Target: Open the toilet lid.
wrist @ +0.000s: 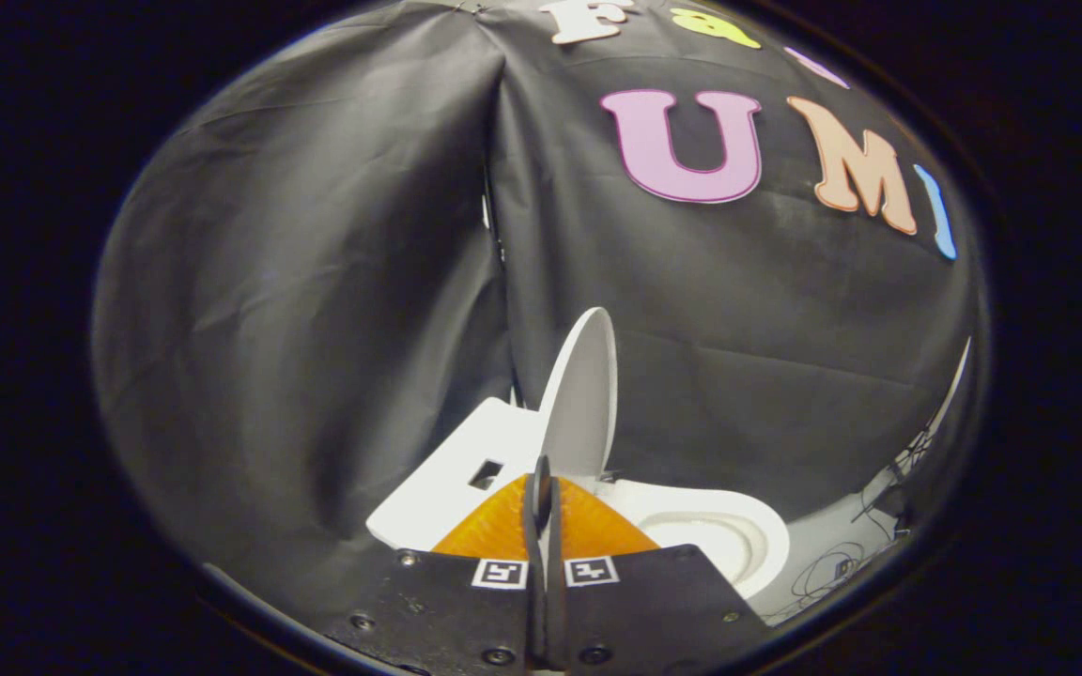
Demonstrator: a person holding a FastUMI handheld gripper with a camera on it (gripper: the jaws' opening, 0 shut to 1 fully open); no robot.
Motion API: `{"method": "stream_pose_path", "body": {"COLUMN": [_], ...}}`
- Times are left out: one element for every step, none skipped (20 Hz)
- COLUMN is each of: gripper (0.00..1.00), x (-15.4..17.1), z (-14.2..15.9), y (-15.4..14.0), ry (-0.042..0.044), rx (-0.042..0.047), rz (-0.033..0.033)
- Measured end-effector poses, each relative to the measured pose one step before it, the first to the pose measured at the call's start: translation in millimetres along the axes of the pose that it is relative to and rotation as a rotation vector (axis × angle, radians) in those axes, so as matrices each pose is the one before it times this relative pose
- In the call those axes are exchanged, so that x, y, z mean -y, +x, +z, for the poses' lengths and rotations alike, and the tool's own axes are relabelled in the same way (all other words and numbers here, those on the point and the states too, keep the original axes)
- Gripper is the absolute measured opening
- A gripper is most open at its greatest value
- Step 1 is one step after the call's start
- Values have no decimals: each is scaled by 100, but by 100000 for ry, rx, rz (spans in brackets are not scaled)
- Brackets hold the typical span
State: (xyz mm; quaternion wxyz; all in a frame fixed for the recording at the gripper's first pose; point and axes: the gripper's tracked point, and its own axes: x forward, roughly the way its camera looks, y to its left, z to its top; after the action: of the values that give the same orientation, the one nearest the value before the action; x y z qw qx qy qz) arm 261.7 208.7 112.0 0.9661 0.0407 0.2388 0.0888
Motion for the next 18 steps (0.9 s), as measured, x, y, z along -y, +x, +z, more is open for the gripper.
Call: {"method": "stream_pose_path", "body": {"gripper": [0,0,0,0,0,0,0,0,0,0,0,0,0,3,5,10,14,18], "x": [318,-228,42,-32,-83,-45,1,140,105,-110,21,51,-285,-173,118,-53,-59,7], "z": [-126,351,56,154,199,39,169,-43,-35,-147,97,383,284,-148,-221,-177,-297,-216], "y": [92,-321,-127,-360,-77,140,-137,116,14,-68,-275,-133,-88,182,140,222,-57,529], "ry": [-1154,-1310,-1202,-941,-530,-209,5,-369,-811,-1184,-1412,-926,-234,-616,-887,-627,-750,-286], "rx": [167,462,194,276,98,-74,-198,158,316,-172,163,431,784,356,286,874,-444,1171], "rz": [449,324,310,526,635,767,771,-24,-311,-76,-230,-824,-204,625,-341,289,397,855]}}
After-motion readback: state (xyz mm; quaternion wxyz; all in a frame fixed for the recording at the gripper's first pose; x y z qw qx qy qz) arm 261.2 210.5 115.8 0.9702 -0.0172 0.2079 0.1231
